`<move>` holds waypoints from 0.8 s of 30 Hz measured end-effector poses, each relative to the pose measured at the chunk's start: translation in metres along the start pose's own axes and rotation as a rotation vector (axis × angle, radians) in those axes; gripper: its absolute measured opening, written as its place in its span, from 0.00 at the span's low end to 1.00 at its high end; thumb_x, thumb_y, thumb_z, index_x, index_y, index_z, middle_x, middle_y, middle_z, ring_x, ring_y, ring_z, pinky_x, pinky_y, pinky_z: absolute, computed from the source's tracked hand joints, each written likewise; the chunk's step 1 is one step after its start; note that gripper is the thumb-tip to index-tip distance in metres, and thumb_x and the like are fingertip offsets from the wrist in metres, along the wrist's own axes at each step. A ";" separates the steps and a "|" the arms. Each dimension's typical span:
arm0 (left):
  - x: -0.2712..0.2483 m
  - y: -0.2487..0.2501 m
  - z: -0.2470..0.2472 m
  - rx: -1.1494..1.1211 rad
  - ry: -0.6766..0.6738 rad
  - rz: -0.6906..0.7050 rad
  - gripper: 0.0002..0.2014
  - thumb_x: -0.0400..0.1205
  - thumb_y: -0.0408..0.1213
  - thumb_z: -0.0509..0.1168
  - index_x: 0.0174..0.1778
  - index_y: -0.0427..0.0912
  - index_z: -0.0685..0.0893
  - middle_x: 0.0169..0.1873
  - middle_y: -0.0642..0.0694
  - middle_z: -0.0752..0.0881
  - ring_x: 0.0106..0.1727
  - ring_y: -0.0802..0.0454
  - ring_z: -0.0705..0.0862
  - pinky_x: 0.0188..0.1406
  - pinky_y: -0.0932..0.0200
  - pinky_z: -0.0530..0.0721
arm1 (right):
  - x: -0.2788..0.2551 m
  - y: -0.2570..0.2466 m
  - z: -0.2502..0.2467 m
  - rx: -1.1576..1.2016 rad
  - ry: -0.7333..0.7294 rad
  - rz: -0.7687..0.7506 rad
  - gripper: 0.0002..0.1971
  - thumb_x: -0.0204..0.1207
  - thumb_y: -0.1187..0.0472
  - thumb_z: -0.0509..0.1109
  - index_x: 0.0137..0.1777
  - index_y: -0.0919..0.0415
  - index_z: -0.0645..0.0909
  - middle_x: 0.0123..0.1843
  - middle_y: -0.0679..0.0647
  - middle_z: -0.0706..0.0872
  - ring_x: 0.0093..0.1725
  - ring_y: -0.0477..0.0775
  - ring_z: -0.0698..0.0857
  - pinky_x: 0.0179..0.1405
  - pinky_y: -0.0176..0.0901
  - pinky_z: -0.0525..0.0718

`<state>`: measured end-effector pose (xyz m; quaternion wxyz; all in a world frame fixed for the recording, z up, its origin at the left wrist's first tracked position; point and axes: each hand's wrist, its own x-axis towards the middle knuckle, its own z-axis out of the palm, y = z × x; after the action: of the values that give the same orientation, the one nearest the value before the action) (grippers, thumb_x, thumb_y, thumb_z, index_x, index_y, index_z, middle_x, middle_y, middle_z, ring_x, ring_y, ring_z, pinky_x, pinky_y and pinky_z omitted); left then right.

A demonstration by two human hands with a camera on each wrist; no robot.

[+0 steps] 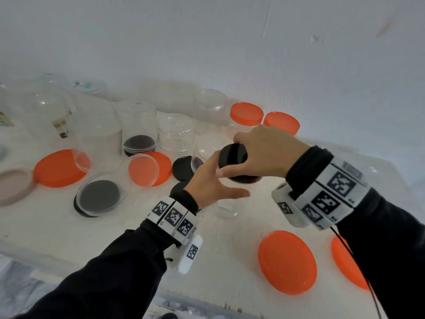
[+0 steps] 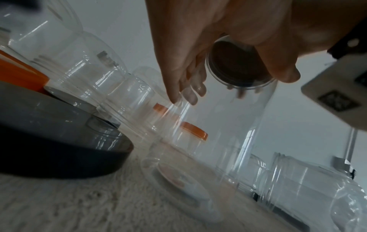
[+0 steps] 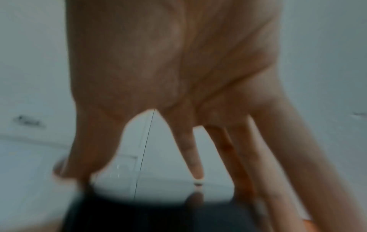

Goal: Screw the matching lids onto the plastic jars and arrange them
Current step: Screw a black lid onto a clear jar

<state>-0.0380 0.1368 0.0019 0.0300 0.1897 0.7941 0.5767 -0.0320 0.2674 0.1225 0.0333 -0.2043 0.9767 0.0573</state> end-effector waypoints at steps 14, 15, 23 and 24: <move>-0.002 0.005 0.001 0.014 0.012 -0.008 0.38 0.63 0.41 0.81 0.64 0.52 0.66 0.51 0.66 0.76 0.51 0.81 0.74 0.48 0.85 0.71 | 0.002 -0.004 0.004 -0.043 0.067 0.017 0.36 0.66 0.25 0.57 0.56 0.57 0.77 0.41 0.51 0.80 0.39 0.50 0.81 0.36 0.40 0.79; -0.002 0.006 0.001 0.004 0.010 -0.008 0.39 0.63 0.41 0.81 0.66 0.51 0.67 0.52 0.65 0.76 0.53 0.77 0.75 0.51 0.83 0.72 | 0.002 0.000 0.001 -0.035 -0.003 -0.002 0.37 0.66 0.25 0.57 0.63 0.54 0.75 0.48 0.50 0.80 0.45 0.51 0.81 0.42 0.41 0.80; -0.002 0.007 0.001 -0.001 0.001 -0.020 0.39 0.62 0.42 0.81 0.64 0.55 0.65 0.52 0.65 0.77 0.54 0.75 0.76 0.47 0.84 0.73 | 0.001 0.002 -0.007 0.109 -0.074 -0.081 0.32 0.65 0.35 0.71 0.66 0.49 0.74 0.45 0.46 0.76 0.46 0.48 0.79 0.44 0.38 0.80; -0.002 0.007 0.001 0.002 -0.003 -0.026 0.39 0.62 0.42 0.81 0.64 0.55 0.65 0.51 0.65 0.77 0.53 0.76 0.75 0.46 0.83 0.73 | 0.003 -0.002 -0.003 0.063 -0.009 -0.049 0.32 0.65 0.32 0.68 0.62 0.53 0.77 0.41 0.46 0.78 0.42 0.48 0.80 0.40 0.38 0.80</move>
<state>-0.0336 0.1391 0.0075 0.0383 0.1804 0.7969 0.5753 -0.0336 0.2640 0.1251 0.0457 -0.2266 0.9726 0.0265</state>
